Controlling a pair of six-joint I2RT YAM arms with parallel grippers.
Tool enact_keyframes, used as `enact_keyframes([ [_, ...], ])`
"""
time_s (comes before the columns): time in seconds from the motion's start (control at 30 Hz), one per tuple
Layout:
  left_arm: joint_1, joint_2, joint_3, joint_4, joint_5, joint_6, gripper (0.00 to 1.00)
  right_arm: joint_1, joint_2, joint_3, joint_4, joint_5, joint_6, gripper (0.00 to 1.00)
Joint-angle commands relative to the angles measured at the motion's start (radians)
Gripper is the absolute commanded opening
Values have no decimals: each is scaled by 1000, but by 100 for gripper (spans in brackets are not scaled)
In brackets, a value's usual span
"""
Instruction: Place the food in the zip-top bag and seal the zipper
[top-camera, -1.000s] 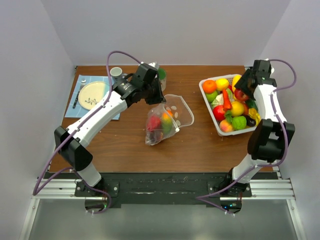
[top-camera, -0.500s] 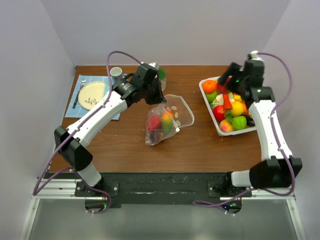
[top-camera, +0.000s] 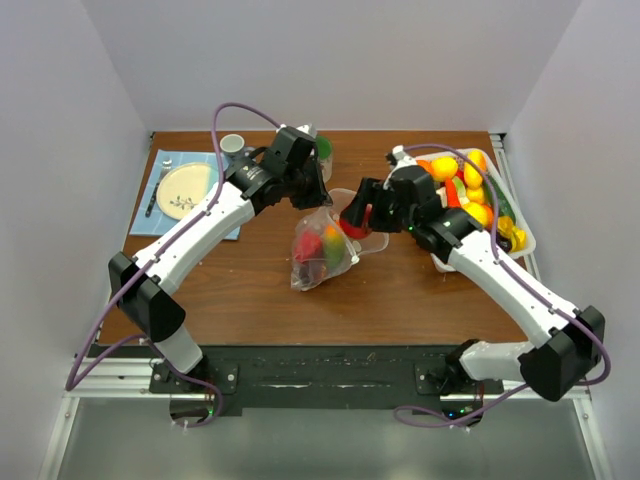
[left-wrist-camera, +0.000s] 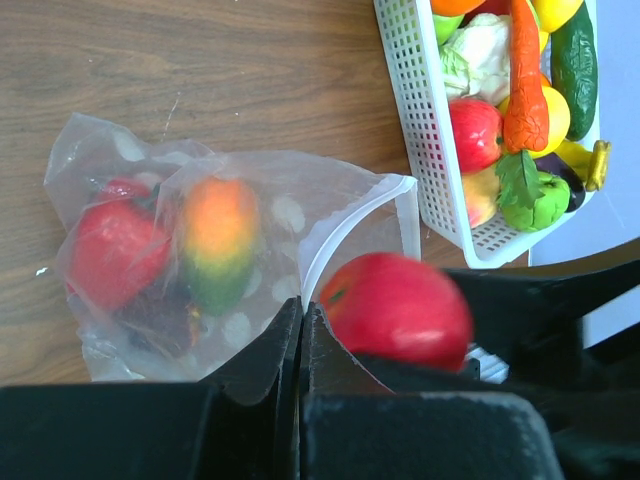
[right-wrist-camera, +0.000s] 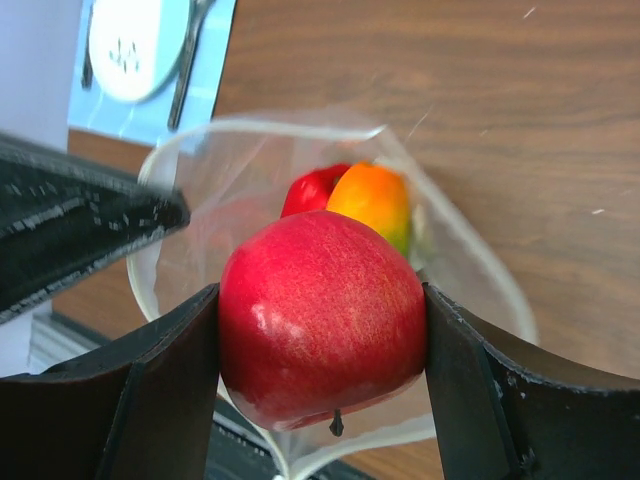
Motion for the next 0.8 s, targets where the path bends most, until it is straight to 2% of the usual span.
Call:
enact_keyframes([
  [0.0, 4, -29, 18, 34, -12, -24, 0, 40, 12, -9, 57, 50, 12, 78],
  [0.03, 4, -30, 17, 34, -15, -26, 0, 40, 11, -9, 51, 57, 9, 87],
  [0.13, 4, -37, 10, 37, -18, -30, 0, 42, -3, 9, 26, 109, -17, 97],
  [0.23, 4, -44, 4, 42, -23, -35, 0, 40, 2, 67, -35, 151, -57, 99],
  [0.33, 4, -47, 3, 42, -24, -35, 0, 39, 11, 139, -112, 260, -106, 99],
  [0.43, 4, -54, 4, 33, -23, -29, 0, -4, 11, 205, -233, 472, -166, 98],
  [0.6, 7, -64, -8, 40, -23, -18, 0, -248, 50, 215, -288, 512, -275, 93],
  [0.77, 7, -54, 1, 47, -3, -10, 0, -343, 220, 264, -259, 519, -351, 78],
])
